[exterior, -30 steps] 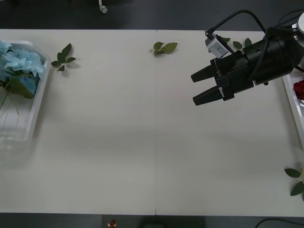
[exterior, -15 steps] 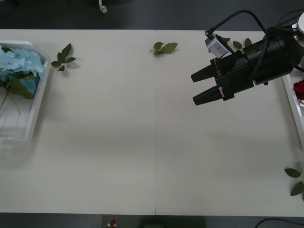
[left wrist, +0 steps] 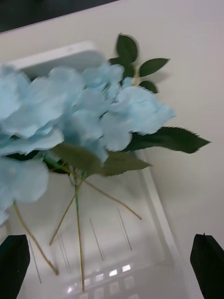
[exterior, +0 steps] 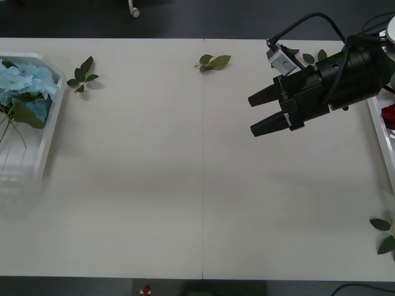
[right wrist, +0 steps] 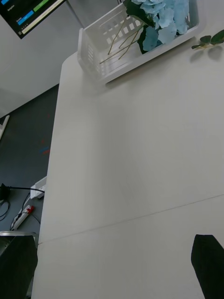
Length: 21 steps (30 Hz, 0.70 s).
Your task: Put the red flowers into the right box and the blue flowers into the left box
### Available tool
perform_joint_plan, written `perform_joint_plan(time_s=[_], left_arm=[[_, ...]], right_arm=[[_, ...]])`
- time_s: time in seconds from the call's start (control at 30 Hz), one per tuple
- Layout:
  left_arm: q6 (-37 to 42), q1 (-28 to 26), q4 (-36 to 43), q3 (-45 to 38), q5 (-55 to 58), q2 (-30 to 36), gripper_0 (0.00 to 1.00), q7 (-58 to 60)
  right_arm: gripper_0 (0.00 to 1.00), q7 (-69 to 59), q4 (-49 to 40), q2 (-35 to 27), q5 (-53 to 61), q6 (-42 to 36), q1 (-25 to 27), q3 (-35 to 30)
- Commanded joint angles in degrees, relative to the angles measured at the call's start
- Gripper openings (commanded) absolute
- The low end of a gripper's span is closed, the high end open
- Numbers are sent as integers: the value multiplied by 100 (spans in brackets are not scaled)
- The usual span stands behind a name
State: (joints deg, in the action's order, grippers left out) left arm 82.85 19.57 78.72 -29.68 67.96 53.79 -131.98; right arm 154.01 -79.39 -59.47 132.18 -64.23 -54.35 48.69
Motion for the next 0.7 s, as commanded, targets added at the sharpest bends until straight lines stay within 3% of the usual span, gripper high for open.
perform_joint_plan(time_s=[0.03,0.23,0.4,0.7], left_arm=[[12,82,108,138,745,405,100,-961],[108,82,108,577,2213,642,100,-2262],[152,91,126,1236,3593,765,100,-2302],[38,267,697,2405,4577,818,100,-2302]], right_arm=[[96,99,-59,-135,36,7,-190,-106],[96,99,-59,-135,36,7,-190,-106],[97,99,-59,-135,36,7,-190,-106],[96,99,-59,-135,36,7,-190,-106]])
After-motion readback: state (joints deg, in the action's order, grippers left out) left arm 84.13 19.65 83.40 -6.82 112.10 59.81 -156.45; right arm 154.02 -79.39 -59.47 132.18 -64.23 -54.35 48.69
